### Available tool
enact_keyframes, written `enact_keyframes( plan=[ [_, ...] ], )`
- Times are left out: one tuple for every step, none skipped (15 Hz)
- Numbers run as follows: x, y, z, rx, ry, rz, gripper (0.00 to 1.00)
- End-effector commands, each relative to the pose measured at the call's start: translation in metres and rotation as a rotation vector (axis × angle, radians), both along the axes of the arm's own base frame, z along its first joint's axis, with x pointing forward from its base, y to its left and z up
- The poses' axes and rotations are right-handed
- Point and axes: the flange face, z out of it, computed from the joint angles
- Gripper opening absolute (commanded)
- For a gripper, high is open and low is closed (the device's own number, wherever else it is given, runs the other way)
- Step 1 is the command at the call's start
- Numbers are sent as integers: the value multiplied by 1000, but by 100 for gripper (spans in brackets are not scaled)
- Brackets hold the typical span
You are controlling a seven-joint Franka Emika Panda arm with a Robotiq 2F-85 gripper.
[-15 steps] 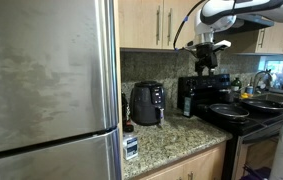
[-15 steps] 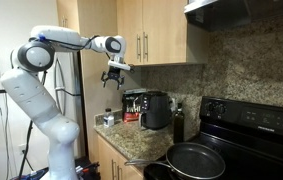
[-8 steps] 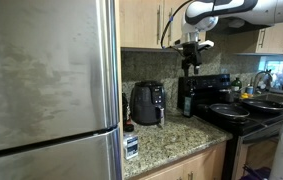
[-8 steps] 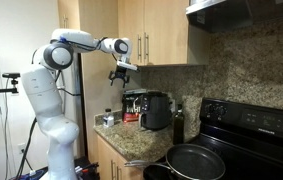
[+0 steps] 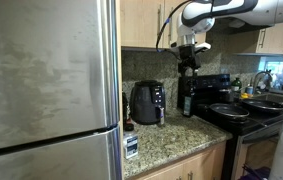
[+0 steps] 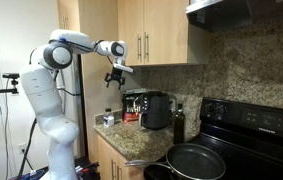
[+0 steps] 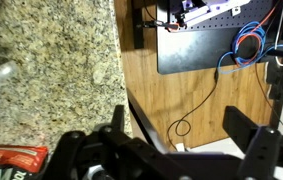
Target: Place the container next to the stove
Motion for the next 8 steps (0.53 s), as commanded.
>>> enact_keyframes(
  plan=[
    [-25,72,-59,0,31,165,100],
    [-30,93,-73,7,17,183,100],
    [-33,112,-87,5,-7,187,100],
    [-35,126,-95,9,-51,177,100],
    [-36,135,-97,30,-81,152,100],
    [-38,135,-90,47,-114,127,100],
    [-36,138,-94,7,-72,164,100],
    [-37,142,-95,15,-90,155,100]
  ],
)
